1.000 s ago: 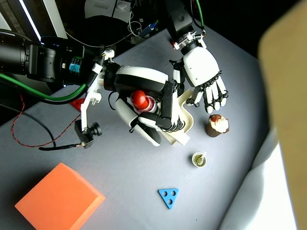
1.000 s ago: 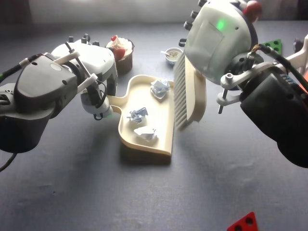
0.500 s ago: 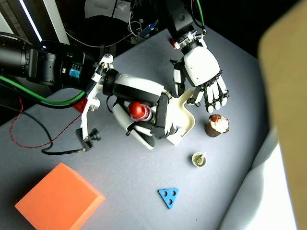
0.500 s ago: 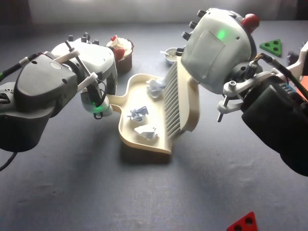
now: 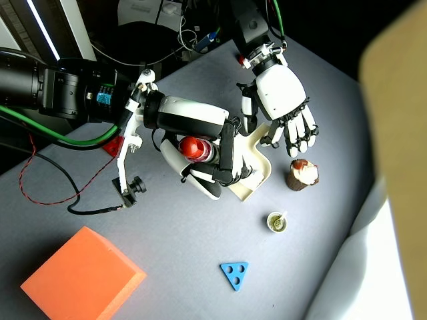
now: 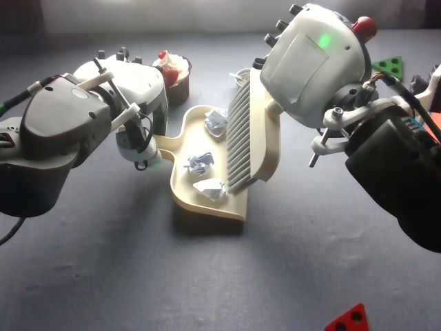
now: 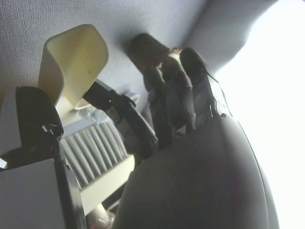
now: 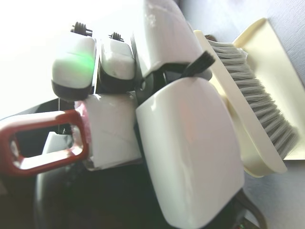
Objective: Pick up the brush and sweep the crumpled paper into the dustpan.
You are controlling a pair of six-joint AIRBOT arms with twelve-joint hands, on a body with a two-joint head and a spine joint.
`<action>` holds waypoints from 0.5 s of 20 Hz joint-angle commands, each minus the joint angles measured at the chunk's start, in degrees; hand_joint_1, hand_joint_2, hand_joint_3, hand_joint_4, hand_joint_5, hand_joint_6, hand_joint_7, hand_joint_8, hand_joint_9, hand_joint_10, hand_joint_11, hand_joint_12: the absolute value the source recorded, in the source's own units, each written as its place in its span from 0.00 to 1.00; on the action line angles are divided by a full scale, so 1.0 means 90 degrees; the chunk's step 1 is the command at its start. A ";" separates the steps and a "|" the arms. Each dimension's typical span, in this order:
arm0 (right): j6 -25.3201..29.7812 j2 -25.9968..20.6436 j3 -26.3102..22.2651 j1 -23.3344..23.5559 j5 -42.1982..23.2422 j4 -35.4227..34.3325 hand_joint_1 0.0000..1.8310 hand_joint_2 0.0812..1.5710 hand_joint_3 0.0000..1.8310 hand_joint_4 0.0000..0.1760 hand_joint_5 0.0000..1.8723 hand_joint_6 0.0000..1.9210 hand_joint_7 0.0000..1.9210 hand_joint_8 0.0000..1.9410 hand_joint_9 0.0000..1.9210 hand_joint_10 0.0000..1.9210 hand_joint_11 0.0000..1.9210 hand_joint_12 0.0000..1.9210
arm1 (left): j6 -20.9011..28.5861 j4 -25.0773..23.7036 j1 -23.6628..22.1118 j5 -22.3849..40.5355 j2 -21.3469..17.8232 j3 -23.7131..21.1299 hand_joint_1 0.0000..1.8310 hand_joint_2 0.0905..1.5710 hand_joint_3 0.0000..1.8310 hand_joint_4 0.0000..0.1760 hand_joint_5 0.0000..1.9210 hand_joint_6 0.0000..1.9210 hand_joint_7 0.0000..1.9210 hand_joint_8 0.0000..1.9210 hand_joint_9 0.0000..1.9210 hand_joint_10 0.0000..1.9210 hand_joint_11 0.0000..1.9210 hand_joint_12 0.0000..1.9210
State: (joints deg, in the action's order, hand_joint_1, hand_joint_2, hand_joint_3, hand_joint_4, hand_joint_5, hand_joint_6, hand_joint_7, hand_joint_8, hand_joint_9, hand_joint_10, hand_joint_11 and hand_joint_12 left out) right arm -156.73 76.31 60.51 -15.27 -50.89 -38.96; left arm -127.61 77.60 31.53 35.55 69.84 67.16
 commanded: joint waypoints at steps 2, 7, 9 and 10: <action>-0.0071 -0.0131 -0.0159 0.0017 -0.0681 0.0471 0.87 0.73 0.00 1.00 0.55 1.00 0.59 1.00 0.68 1.00 0.73 1.00 | -0.0025 -0.0315 -0.0093 0.0341 -0.0007 0.0046 0.63 0.63 0.00 0.00 0.62 0.33 0.22 0.00 0.15 0.00 0.00 0.29; -0.0072 -0.0383 -0.0343 0.0091 -0.0766 0.0470 0.87 0.72 0.00 1.00 0.55 1.00 0.60 1.00 0.69 1.00 0.73 1.00 | -0.0023 -0.0318 -0.0092 0.0338 -0.0009 0.0055 0.62 0.63 0.00 0.00 0.62 0.33 0.22 0.00 0.15 0.00 0.00 0.30; -0.0073 -0.0518 -0.0441 0.0145 -0.0797 0.0470 0.87 0.72 0.00 1.00 0.55 1.00 0.59 1.00 0.68 1.00 0.72 1.00 | -0.0023 -0.0322 -0.0092 0.0327 -0.0009 0.0055 0.62 0.63 0.00 0.01 0.62 0.33 0.22 0.00 0.15 0.00 0.00 0.29; -0.0073 -0.0577 -0.0494 0.0152 -0.0820 0.0469 0.87 0.73 0.00 1.00 0.54 1.00 0.59 1.00 0.68 1.00 0.73 1.00 | -0.0023 -0.0322 -0.0092 0.0317 -0.0009 0.0051 0.62 0.64 0.00 0.09 0.61 0.34 0.22 0.00 0.15 0.00 0.00 0.28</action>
State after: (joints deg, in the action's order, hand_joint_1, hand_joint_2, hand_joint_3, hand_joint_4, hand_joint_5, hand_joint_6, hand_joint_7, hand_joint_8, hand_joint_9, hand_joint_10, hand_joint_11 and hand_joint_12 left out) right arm -156.66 71.55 56.18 -14.59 -52.23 -39.09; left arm -127.61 77.60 31.53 35.53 69.84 67.33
